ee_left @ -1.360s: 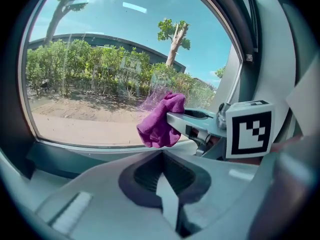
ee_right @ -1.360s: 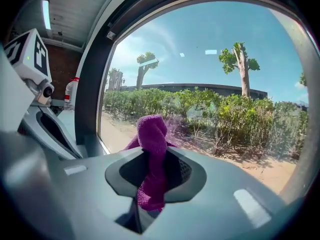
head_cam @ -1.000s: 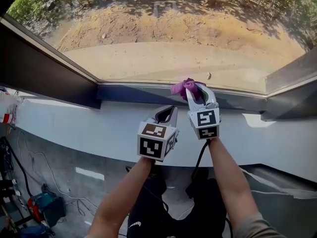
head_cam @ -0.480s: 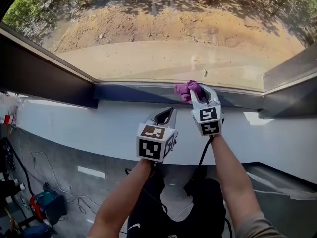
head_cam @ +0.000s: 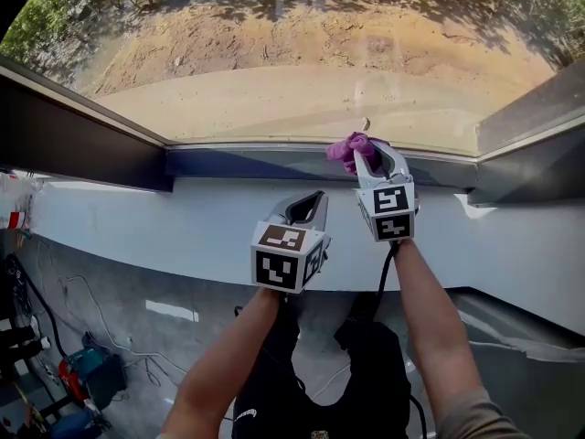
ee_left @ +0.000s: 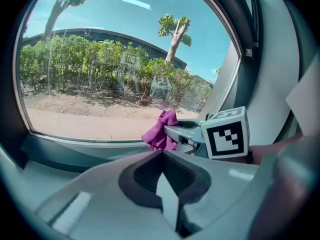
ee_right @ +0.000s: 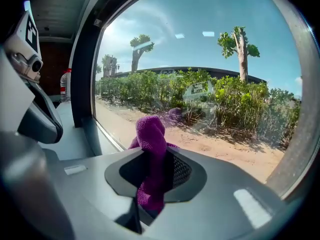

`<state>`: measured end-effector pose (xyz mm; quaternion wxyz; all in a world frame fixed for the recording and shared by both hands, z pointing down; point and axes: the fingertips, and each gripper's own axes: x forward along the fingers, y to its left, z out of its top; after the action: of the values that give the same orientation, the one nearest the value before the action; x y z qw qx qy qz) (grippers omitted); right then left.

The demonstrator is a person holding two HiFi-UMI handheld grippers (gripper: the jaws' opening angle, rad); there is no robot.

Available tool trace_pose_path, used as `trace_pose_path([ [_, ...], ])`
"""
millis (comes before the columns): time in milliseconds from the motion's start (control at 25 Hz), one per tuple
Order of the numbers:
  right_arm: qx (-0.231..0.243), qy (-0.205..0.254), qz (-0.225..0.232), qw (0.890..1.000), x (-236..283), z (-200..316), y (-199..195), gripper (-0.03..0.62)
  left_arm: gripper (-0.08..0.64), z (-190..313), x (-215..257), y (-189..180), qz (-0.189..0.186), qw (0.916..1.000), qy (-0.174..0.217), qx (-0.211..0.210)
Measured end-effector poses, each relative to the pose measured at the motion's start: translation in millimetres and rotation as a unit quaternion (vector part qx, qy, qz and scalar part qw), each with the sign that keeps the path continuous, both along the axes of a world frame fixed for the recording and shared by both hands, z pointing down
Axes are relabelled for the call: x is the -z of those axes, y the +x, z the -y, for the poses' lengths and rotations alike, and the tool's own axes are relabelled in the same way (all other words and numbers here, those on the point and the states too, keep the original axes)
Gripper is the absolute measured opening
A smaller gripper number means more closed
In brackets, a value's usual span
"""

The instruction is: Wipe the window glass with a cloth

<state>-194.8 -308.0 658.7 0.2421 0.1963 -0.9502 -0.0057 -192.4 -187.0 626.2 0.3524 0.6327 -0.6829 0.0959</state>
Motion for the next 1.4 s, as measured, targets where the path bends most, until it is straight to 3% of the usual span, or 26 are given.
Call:
trace_pose_path([
  [560, 0.013, 0.026, 0.052, 0.998, 145, -6, -3, 0.098, 0.000, 2, 91, 10, 0.008, 0.9997, 0.022, 0.005],
  [1080, -0.005, 0.032, 0.094, 0.995, 292, -9, 4, 0.100, 0.000, -1, 192, 24, 0.023, 0.9989, 0.039, -0.013],
  [1400, -0.008, 0.048, 0.145, 0.988, 384, -10, 4, 0.100, 0.000, 6, 249, 26, 0.036, 0.9973, 0.061, -0.023],
])
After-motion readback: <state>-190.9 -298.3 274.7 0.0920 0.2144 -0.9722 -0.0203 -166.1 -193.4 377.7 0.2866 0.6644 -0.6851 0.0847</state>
